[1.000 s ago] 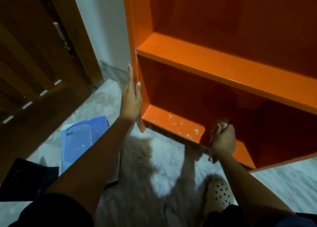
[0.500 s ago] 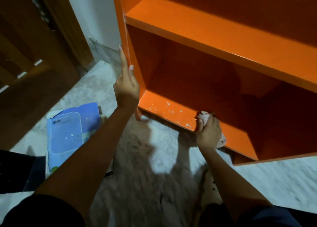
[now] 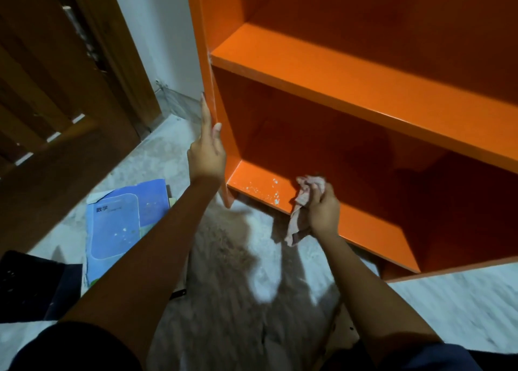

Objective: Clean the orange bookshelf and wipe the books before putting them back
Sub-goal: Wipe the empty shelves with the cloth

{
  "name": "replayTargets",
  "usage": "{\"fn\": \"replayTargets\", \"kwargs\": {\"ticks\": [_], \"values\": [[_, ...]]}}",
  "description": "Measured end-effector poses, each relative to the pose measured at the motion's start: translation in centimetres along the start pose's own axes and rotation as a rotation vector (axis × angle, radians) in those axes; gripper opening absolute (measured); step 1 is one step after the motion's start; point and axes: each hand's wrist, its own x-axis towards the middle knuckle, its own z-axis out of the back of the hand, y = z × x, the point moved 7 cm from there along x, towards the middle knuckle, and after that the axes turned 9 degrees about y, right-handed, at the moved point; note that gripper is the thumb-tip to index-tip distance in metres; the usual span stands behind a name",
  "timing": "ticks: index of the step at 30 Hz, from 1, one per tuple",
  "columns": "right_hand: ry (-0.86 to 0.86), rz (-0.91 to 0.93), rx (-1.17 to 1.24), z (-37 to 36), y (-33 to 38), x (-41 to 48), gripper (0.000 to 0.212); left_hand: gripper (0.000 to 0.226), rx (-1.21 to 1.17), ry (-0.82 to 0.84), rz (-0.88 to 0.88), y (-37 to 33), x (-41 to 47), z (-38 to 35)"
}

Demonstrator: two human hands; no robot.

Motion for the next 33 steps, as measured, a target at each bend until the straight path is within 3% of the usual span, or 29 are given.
{"fn": "replayTargets", "kwargs": {"ticks": [5,10,14,19,24,27,33], "values": [[-0.327,-0.337,-0.043,8.8,-6.2,0.5,0.031,0.052,0.029,-0.005,0.006,-0.2,-0.1,0.1],[-0.377,-0.459,-0.040,12.8,-9.5,-1.6,0.033,0.051,0.051,-0.046,0.016,-0.2,-0.2,-0.1],[-0.393,-0.405,-0.094,13.2,-10.1,-2.3,0.030,0.051,0.052,-0.050,0.022,0.1,-0.1,-0.3],[-0.252,-0.260,-0.436,13.1,-9.3,-2.1,0.031,0.051,0.053,-0.052,0.004,0.5,0.0,-0.5],[0.064,-0.298,-0.761,10.4,-11.3,-2.2,0.069,0.051,0.042,-0.056,0.002,0.8,0.1,-0.7],[0.054,-0.302,-0.799,9.7,-11.0,-2.4,0.083,0.051,0.052,-0.059,0.002,0.8,0.1,-0.7],[0.084,-0.241,-0.833,6.5,-9.3,-1.9,0.088,0.052,0.078,-0.118,-0.016,0.7,0.1,-0.9]]}}
